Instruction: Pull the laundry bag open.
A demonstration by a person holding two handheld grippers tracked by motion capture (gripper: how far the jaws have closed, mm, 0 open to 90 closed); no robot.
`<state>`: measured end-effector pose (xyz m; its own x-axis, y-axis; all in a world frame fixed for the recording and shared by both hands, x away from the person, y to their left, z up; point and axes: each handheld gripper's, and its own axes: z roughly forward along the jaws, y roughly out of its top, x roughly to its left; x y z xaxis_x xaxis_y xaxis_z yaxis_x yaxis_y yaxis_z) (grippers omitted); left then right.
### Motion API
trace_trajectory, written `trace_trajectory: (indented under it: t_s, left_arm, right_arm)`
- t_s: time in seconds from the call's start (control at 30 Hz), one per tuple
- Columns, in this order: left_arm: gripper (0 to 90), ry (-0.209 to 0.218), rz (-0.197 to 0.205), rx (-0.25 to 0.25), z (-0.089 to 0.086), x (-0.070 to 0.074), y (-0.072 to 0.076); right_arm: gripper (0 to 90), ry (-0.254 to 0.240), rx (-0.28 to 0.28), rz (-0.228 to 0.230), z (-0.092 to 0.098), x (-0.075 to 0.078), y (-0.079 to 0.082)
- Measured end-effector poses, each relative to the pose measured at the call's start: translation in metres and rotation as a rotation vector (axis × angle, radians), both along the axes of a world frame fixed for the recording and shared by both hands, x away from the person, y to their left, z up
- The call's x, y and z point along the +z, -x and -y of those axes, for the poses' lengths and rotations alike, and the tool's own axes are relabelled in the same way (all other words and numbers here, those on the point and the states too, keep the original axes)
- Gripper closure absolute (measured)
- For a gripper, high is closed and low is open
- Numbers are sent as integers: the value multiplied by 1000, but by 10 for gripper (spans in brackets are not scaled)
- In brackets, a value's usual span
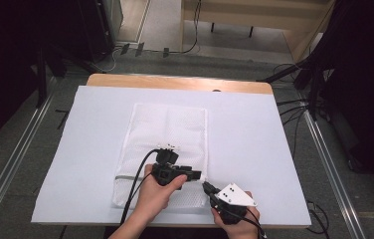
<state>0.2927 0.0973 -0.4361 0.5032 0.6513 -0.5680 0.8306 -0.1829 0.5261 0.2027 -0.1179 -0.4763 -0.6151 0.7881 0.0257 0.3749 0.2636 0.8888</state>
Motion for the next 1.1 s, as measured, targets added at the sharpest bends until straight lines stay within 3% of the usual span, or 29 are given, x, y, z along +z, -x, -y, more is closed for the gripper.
trace_trajectory:
  t_s: [0.27,0.37,0.47,0.7,0.8,0.87,0.9,0.97,1.1]
  left_arm:
    - [638,12,-25,-37,-4,-7,2]
    - [616,0,-19,-38,-3,-8,2]
    - [588,17,-30,-43,-3,-8,2]
    - [755,35,-43,-68,-4,-8,3]
    - [782,11,-22,-86,-3,-8,5]
    - [879,7,-3,-95,-4,-7,7]
    - [879,10,0,-102,-4,-7,7]
    - [882,-25,37,-123,-4,-6,9]
    - [884,-80,69,-154,-1,-7,13]
  right_arm:
    - [900,-3,-3,5,1,1,0]
    - [900,-3,-2,6,2,1,0]
    - [900,-9,-5,3,2,1,0]
    - [900,-10,-11,9,3,2,0]
    - [900,-13,-9,6,3,2,0]
    - [900,-10,-14,4,3,2,0]
    - [900,-10,-14,4,3,2,0]
    - [900,-9,-13,0,2,3,0]
    - [900,22,-29,-12,-1,6,2]
